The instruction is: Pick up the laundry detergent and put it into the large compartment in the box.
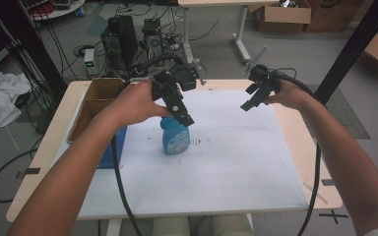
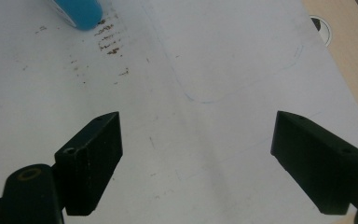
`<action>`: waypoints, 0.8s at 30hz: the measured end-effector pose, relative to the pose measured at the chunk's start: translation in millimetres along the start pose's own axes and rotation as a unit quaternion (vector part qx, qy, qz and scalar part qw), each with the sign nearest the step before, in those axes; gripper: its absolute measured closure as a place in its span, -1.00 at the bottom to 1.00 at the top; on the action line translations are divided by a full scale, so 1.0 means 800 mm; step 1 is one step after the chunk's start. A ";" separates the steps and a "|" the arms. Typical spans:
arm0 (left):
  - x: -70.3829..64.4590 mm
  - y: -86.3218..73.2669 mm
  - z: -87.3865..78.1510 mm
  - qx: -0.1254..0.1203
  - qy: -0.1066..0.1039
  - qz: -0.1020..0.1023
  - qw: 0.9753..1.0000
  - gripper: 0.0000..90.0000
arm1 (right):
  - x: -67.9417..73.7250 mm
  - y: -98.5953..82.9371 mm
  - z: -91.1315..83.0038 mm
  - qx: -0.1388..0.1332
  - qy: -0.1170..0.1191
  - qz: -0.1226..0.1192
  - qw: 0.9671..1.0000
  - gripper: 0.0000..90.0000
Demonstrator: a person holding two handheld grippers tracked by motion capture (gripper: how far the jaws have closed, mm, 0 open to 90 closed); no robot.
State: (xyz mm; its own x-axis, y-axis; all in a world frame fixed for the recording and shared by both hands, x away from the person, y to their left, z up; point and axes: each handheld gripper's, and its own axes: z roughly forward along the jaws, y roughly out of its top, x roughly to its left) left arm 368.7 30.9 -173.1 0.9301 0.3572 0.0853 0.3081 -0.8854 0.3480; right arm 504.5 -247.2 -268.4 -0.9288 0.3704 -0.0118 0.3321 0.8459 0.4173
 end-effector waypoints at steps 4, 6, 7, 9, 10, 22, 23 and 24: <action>0.012 0.001 0.004 -0.002 0.004 -0.004 1.000 -0.61 | -0.001 0.000 0.001 0.000 -0.001 0.001 1.000 -0.63; 0.018 0.002 0.006 -0.005 0.001 -0.006 1.000 -0.61 | 0.000 -0.001 0.002 0.002 0.000 0.000 1.000 -0.63; 0.024 0.003 0.008 -0.006 0.001 -0.008 1.000 -0.61 | 0.001 -0.002 0.004 0.008 -0.001 -0.003 1.000 -0.63; 0.028 0.003 0.010 -0.005 -0.001 -0.010 1.000 -0.61 | 0.001 -0.002 0.004 0.010 -0.001 -0.006 1.000 -0.63; 0.028 0.003 0.010 -0.005 -0.001 -0.010 1.000 -0.61 | 0.001 -0.002 0.004 0.009 -0.001 -0.006 1.000 -0.63; 0.048 -0.001 0.023 0.006 -0.003 -0.020 1.000 -0.61 | 0.000 -0.006 -0.001 0.004 -0.004 -0.002 1.000 -0.62; 0.051 -0.002 0.027 0.012 -0.005 -0.021 1.000 -0.61 | 0.000 -0.006 -0.001 0.004 -0.004 -0.002 1.000 -0.63; 0.052 -0.003 0.030 0.014 -0.004 -0.022 1.000 -0.61 | 0.000 -0.006 -0.001 0.004 -0.003 -0.002 1.000 -0.62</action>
State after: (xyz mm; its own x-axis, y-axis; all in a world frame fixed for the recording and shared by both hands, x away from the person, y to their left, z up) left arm 411.7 40.8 -192.4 0.9171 0.3938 0.0624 0.3544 -0.8768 0.3249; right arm 502.4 -251.4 -269.4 -0.9288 0.3700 -0.0194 0.3302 0.8504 0.4095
